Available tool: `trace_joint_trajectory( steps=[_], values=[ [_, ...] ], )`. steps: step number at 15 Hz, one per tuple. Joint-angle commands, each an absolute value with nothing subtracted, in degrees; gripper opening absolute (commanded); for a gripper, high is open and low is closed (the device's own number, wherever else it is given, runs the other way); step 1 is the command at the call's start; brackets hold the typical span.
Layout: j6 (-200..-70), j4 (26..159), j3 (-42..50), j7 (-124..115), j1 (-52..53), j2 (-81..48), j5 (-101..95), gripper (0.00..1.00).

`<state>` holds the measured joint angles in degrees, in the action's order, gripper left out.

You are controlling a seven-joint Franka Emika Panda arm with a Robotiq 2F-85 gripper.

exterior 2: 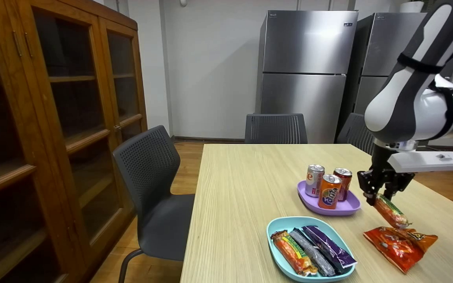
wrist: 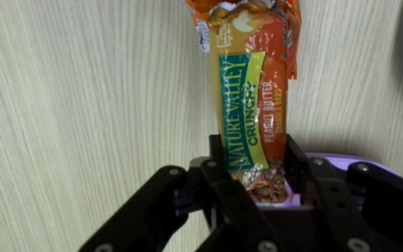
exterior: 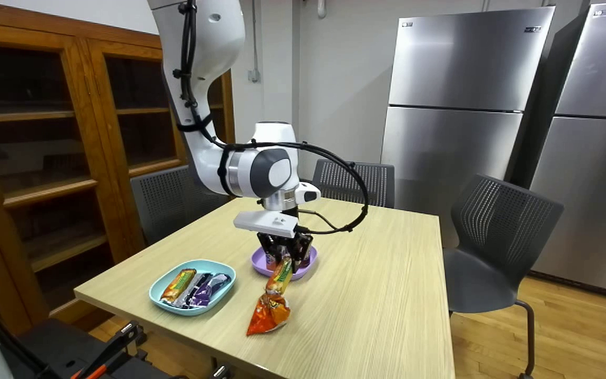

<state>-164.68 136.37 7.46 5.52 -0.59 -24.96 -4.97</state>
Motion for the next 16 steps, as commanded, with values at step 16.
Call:
trace_joint_trajectory(
  steps=[16],
  values=[
    [-165.76,138.24,3.01,2.85,7.74,-22.98,-9.49,0.18]
  ],
)
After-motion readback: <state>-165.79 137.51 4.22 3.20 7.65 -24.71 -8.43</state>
